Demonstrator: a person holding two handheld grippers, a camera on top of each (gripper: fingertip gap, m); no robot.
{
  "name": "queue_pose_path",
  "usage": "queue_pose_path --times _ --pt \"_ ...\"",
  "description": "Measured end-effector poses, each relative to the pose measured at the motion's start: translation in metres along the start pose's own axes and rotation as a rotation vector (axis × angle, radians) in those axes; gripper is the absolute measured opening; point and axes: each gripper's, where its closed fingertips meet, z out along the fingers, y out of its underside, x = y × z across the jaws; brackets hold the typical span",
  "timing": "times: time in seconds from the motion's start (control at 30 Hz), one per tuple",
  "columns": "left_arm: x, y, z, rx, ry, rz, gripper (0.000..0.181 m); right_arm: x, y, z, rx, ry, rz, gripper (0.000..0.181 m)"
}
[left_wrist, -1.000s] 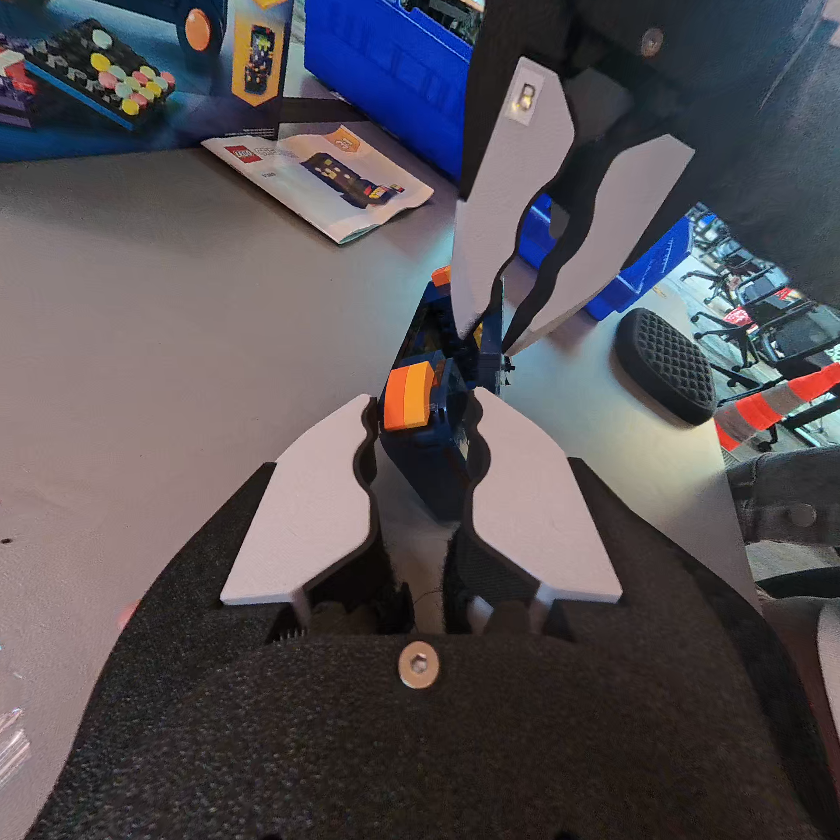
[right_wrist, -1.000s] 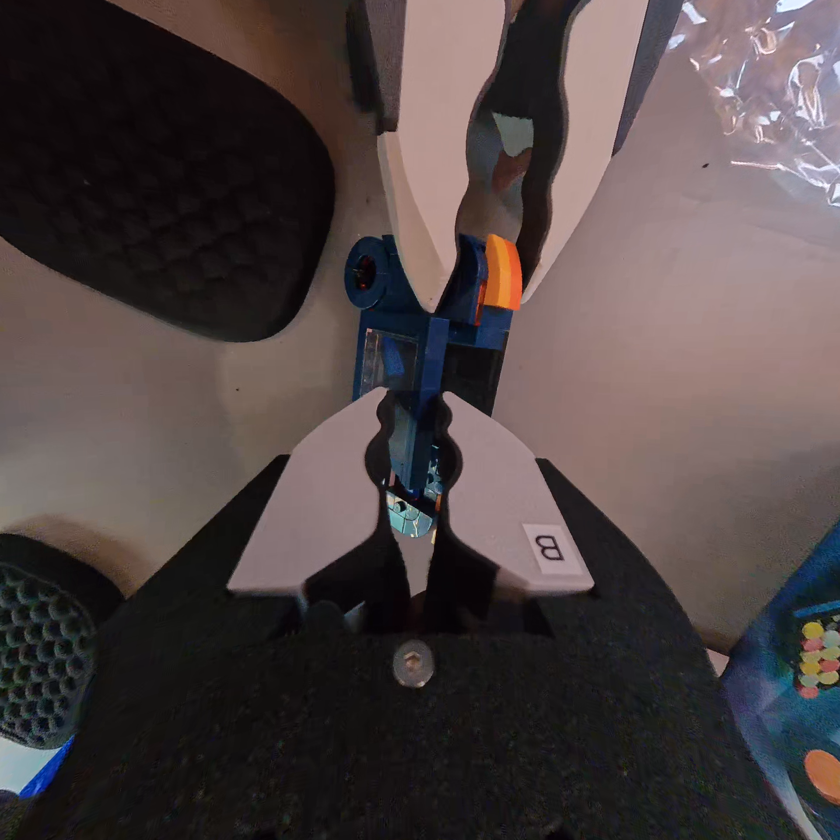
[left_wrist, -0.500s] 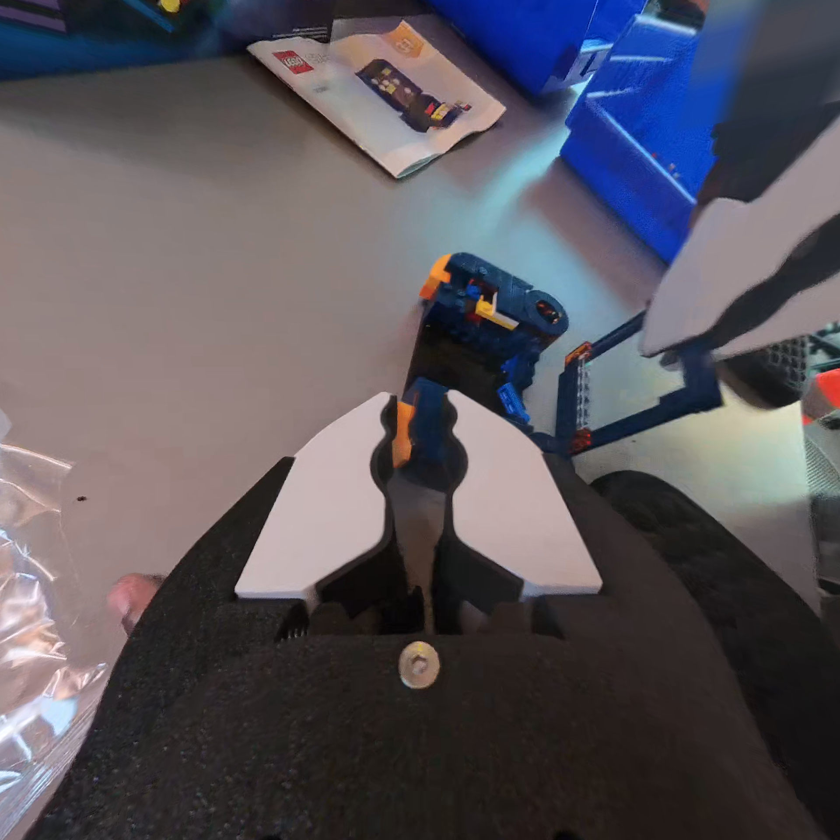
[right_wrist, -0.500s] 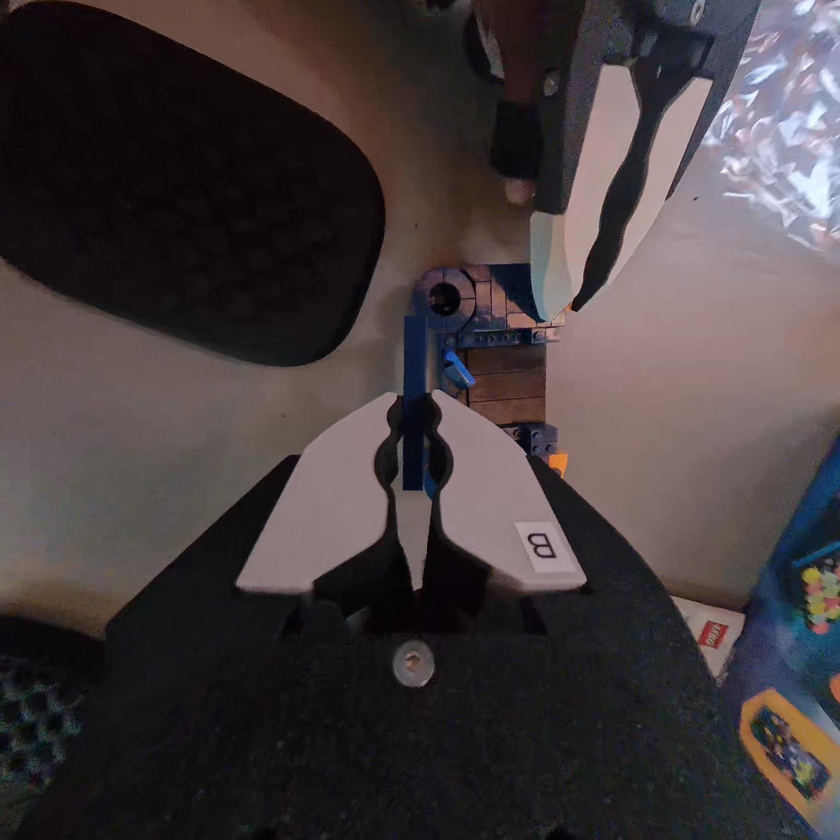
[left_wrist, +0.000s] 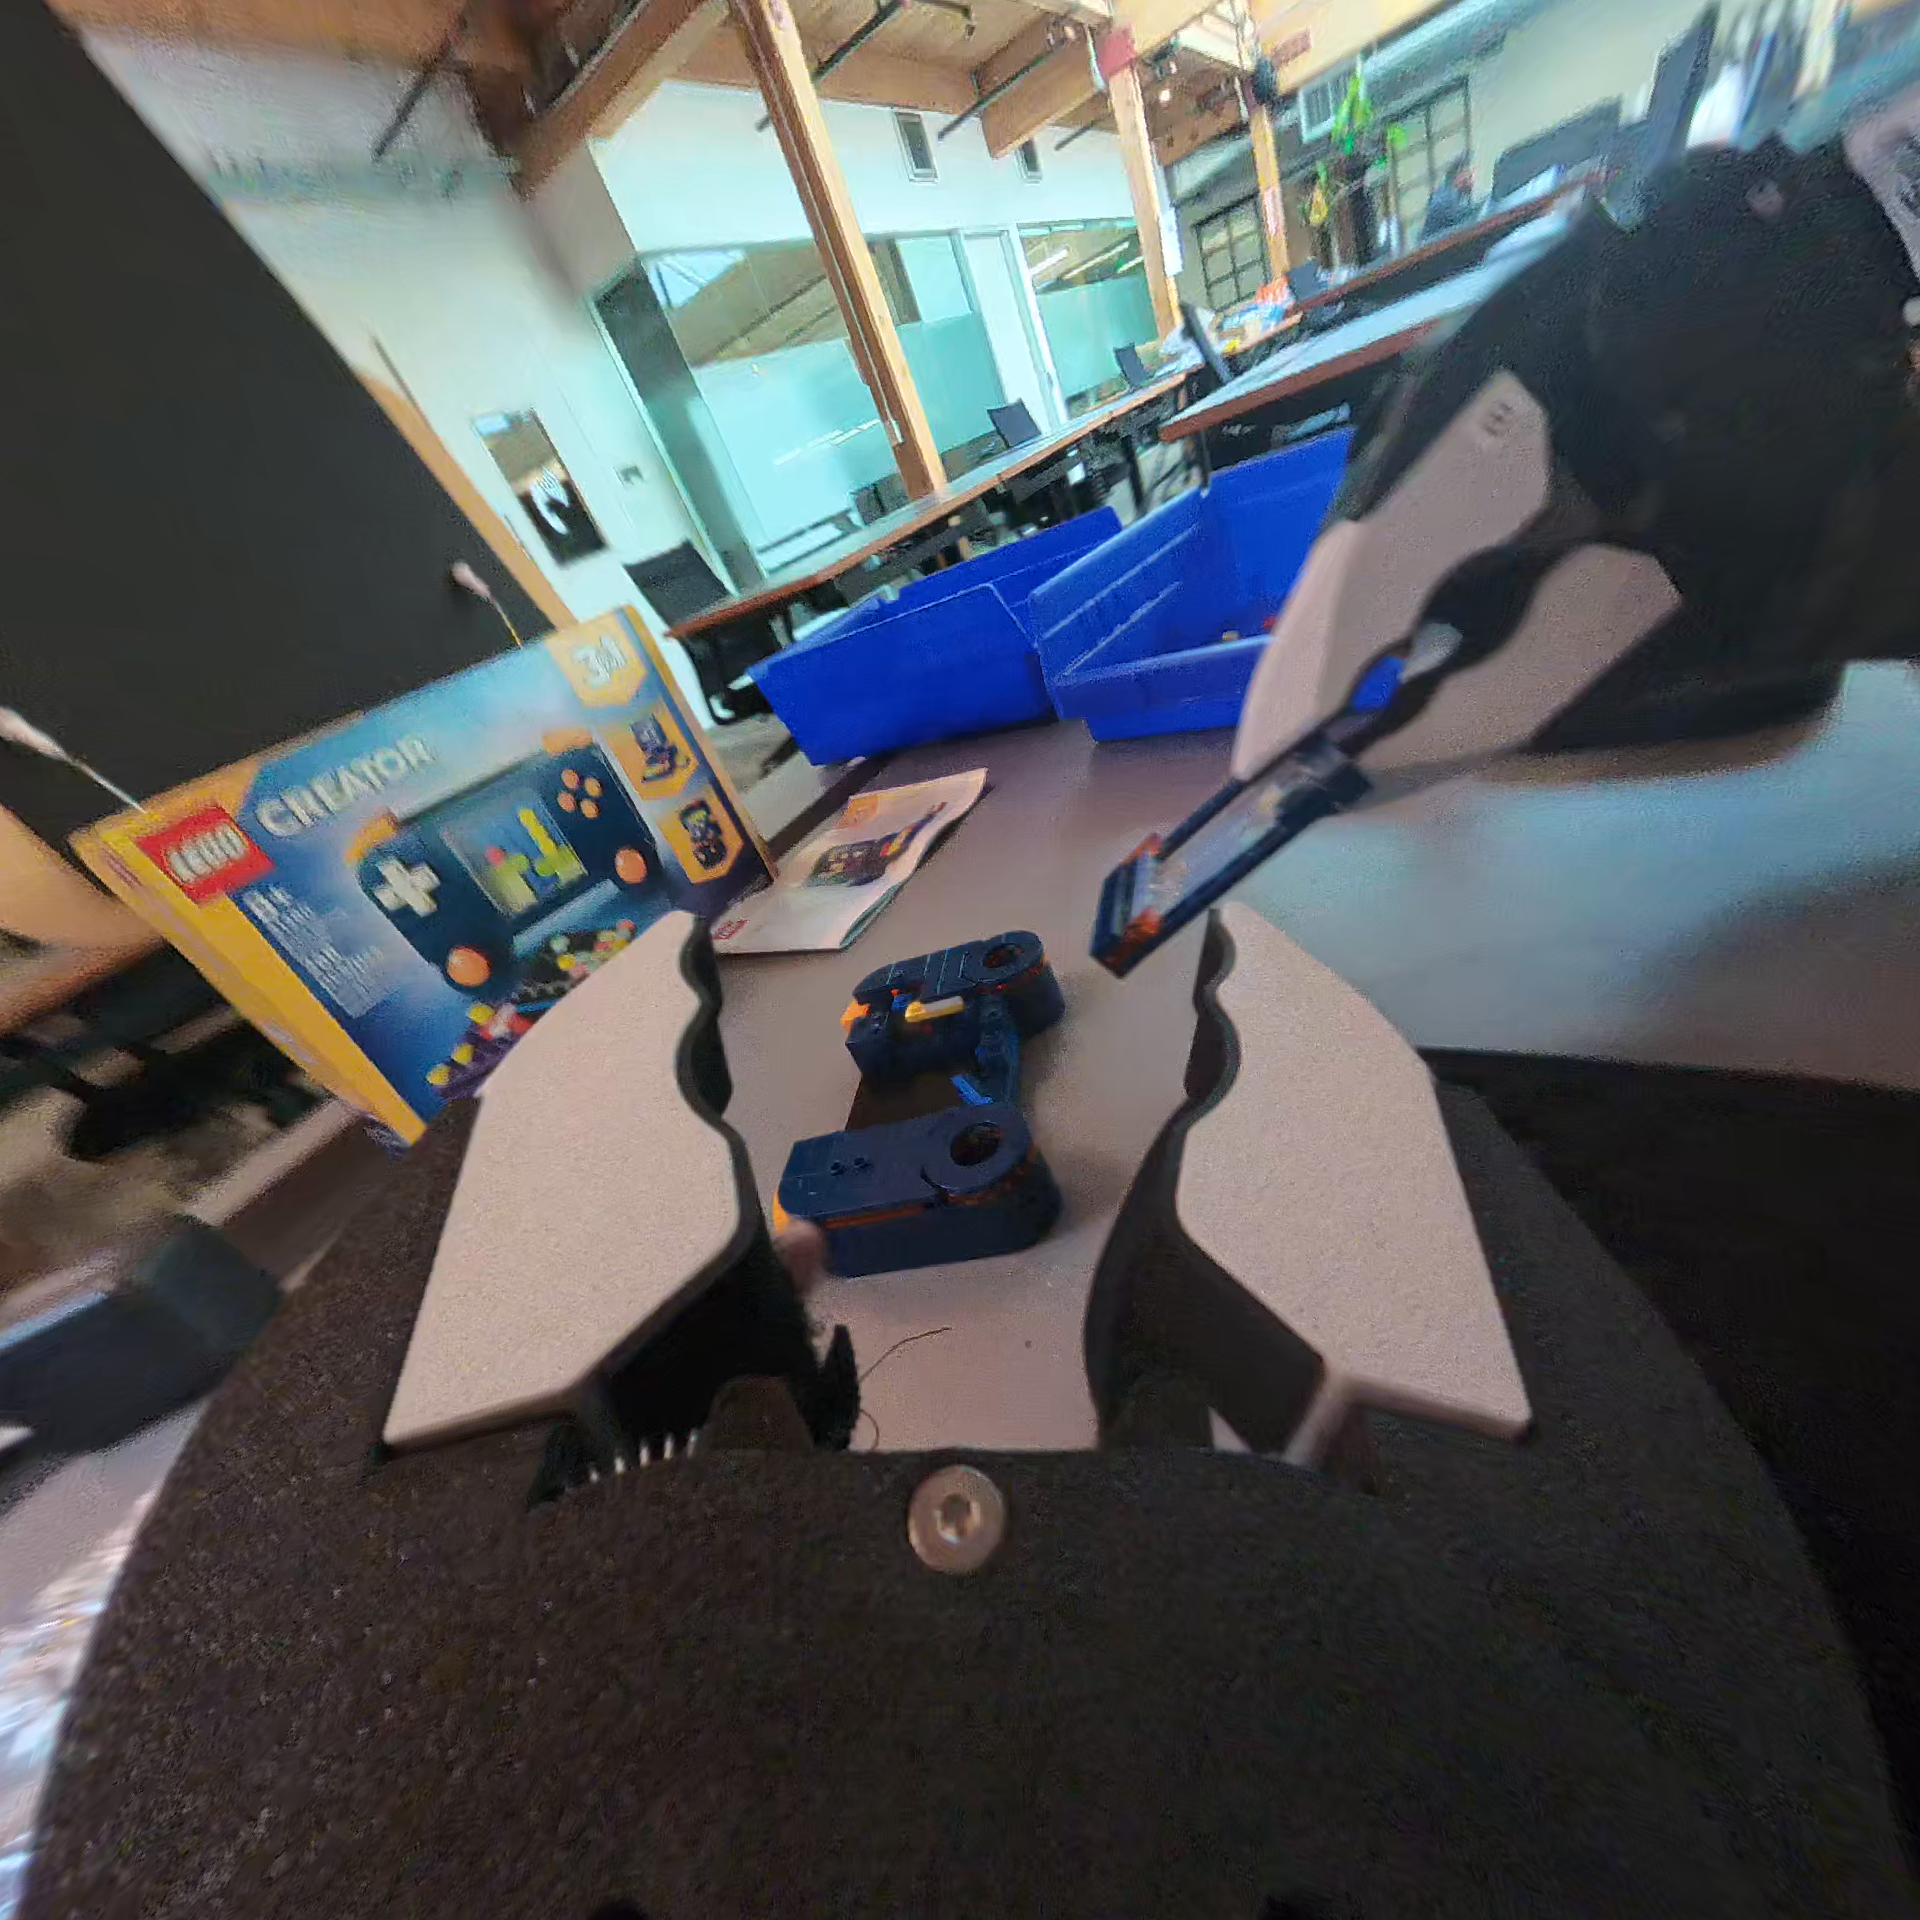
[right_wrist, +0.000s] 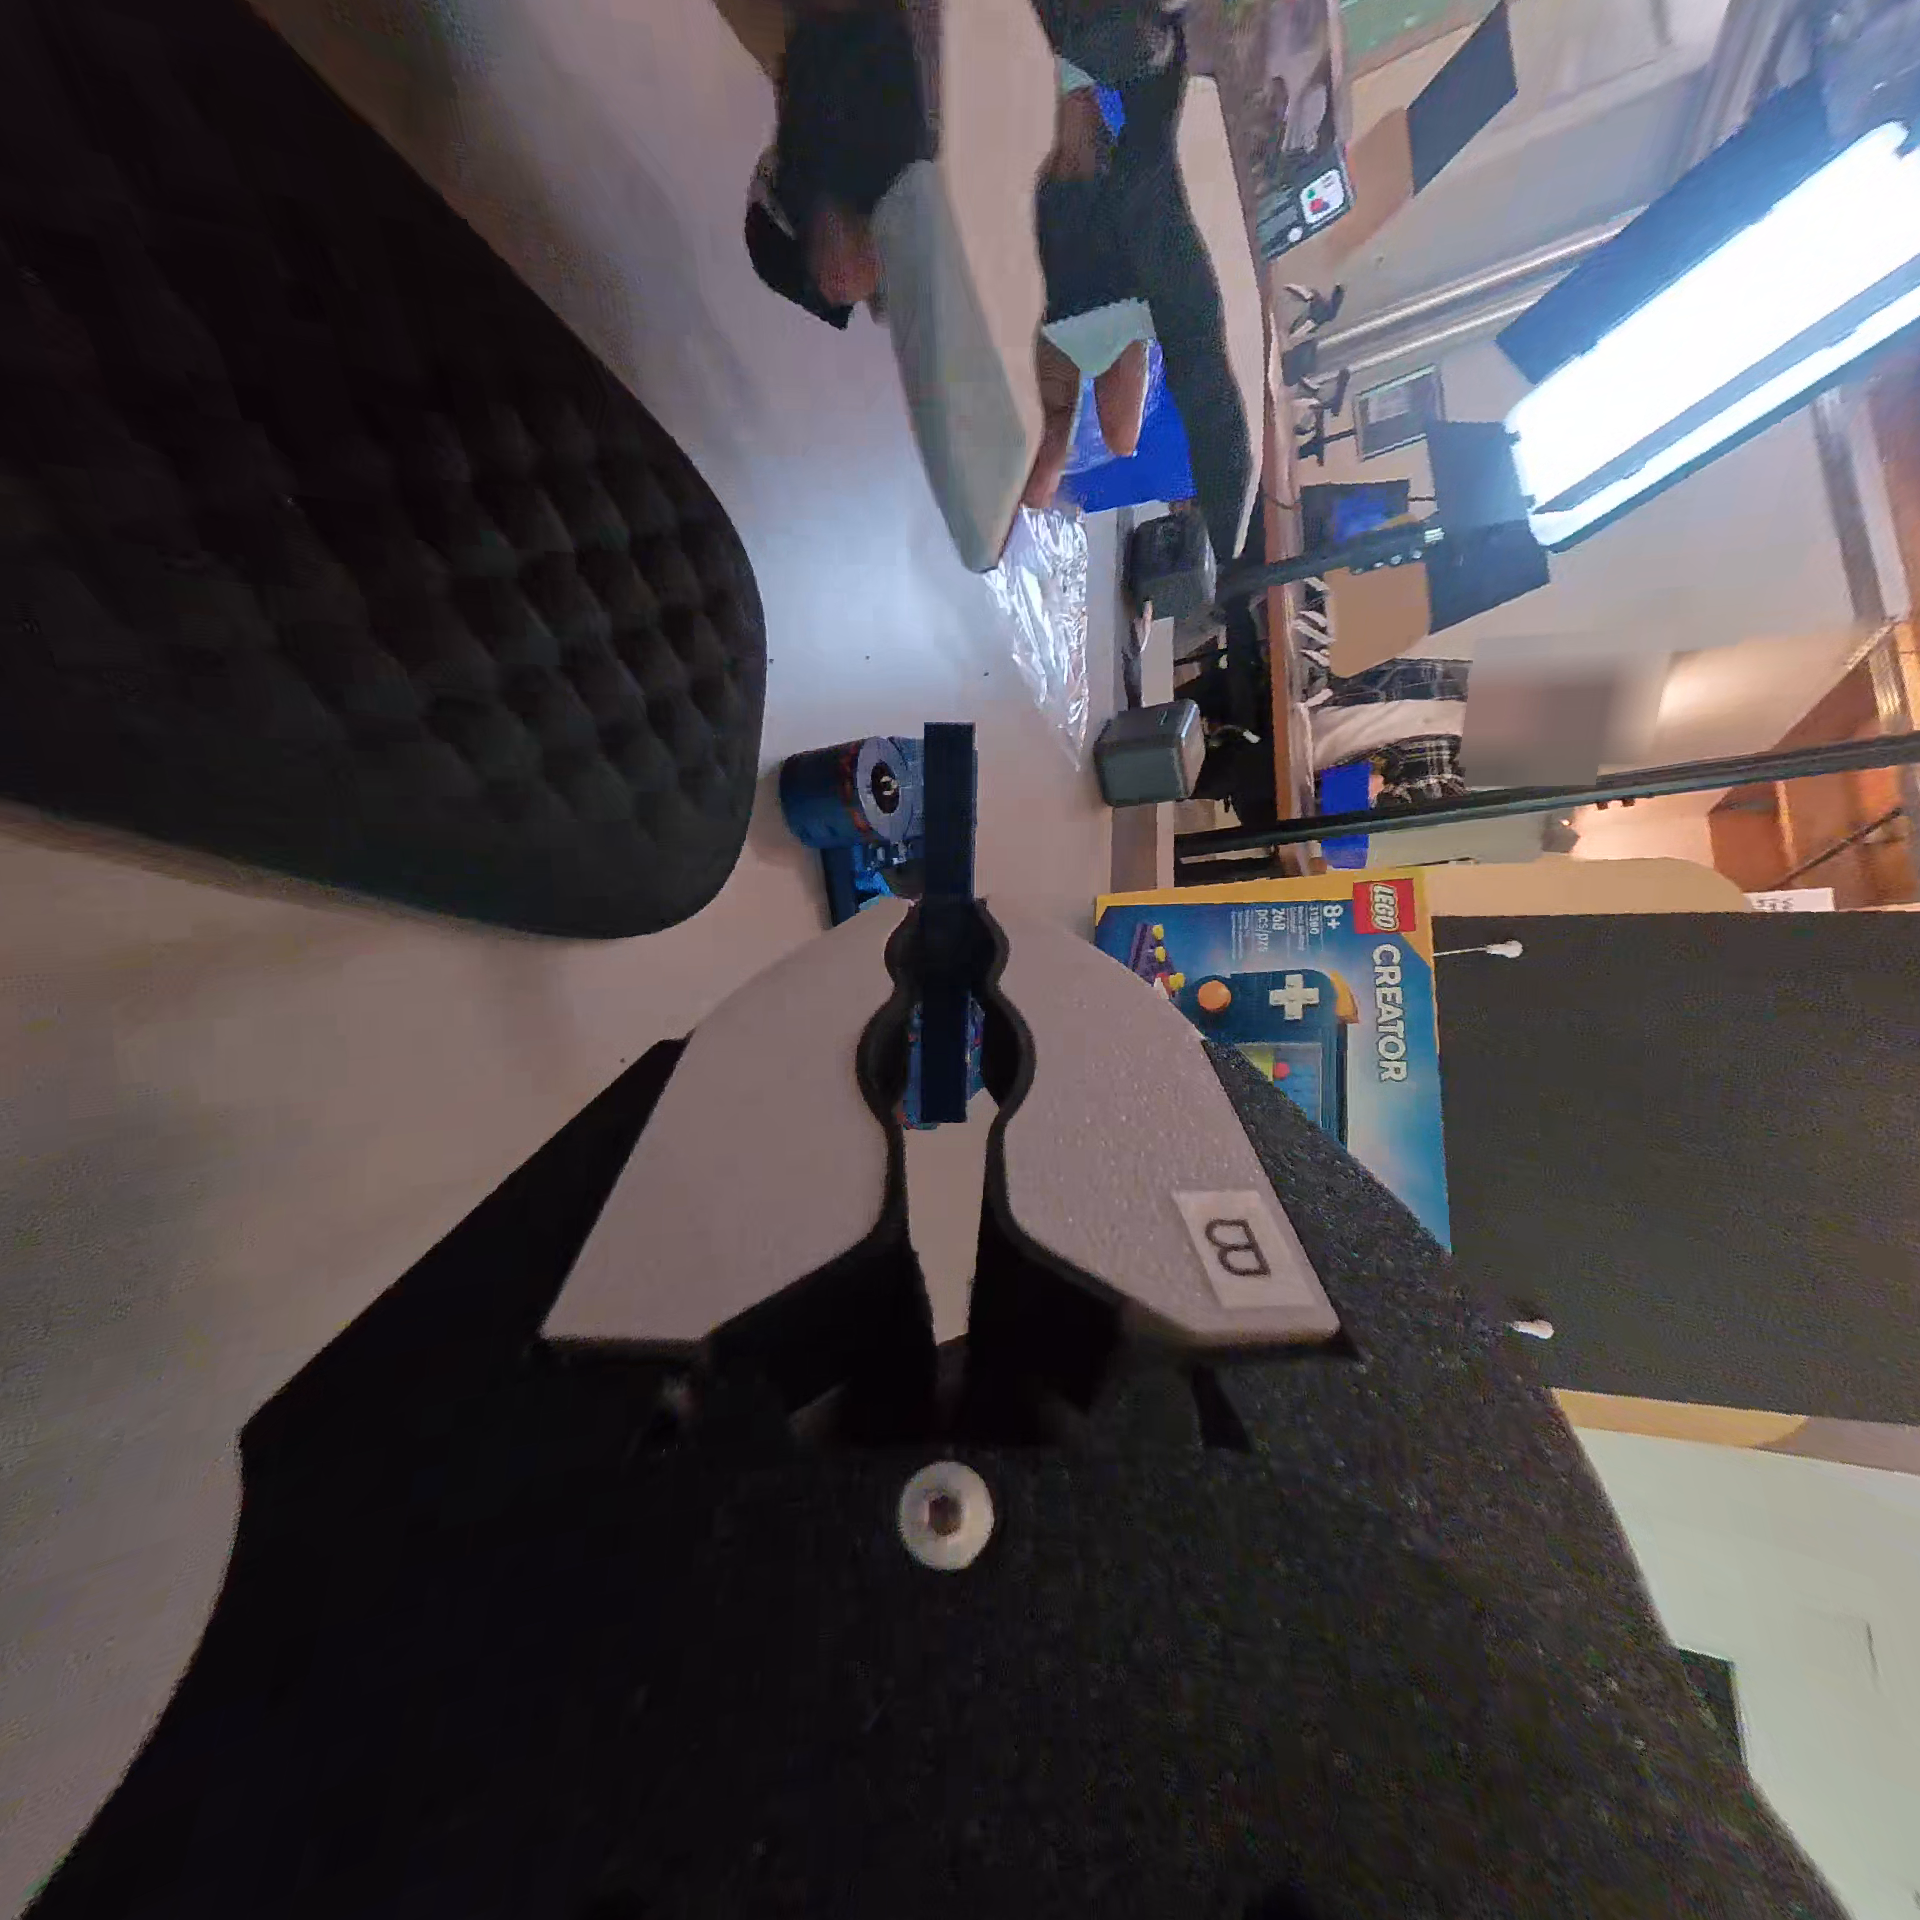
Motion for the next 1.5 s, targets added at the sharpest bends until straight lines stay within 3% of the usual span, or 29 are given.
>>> queue_pose_path --times 0.07,0.2,0.27,0.43,0.47,0.5,0.6,0.8,0.97,1.0,1.13,1.3,1.5 --pt "0.024 0.000 -0.007 -0.031 -0.015 0.101 0.084 -0.005 -0.007 -0.001 0.016 0.002 -0.011 0.008" --pt "0.052 0.010 -0.013 -0.152 -0.048 0.375 0.056 -0.015 -0.017 0.004 0.028 0.003 -0.030 0.008" --pt "0.068 0.018 -0.008 -0.211 0.005 0.504 0.050 -0.024 -0.023 0.009 0.051 -0.031 -0.023 0.008" --pt "0.077 0.023 0.004 -0.240 0.034 0.550 0.034 -0.031 -0.034 0.014 0.096 -0.041 -0.005 0.008" --pt "0.076 0.022 0.005 -0.242 0.026 0.557 0.015 -0.031 -0.036 0.014 0.110 -0.039 0.010 0.008" --pt "0.077 0.023 0.005 -0.248 0.035 0.554 0.010 -0.031 -0.038 0.014 0.121 -0.036 0.027 0.008" --pt "0.082 0.030 0.004 -0.283 0.094 0.487 0.008 -0.036 -0.036 0.015 0.147 -0.073 0.109 0.009" --pt "0.081 0.033 0.000 -0.327 0.114 0.378 0.007 -0.022 -0.049 -0.003 0.371 -0.092 0.432 0.017" --pt "0.086 0.032 0.000 -0.349 0.162 0.375 0.007 -0.035 -0.057 0.007 0.324 -0.108 0.286 0.022" --pt "0.087 0.032 0.001 -0.358 0.178 0.390 0.007 -0.035 -0.058 0.009 0.314 -0.099 0.262 0.011" --pt "0.090 0.030 0.000 -0.403 0.228 0.364 0.007 -0.033 -0.059 0.007 0.298 -0.129 0.252 0.008" --pt "0.100 0.004 -0.002 -0.298 0.352 0.024 0.008 -0.015 -0.071 -0.011 0.551 -0.177 0.705 0.008" --pt "0.100 0.001 -0.004 -0.369 0.369 -0.159 0.007 -0.001 -0.070 -0.014 0.645 -0.175 0.988 0.009"
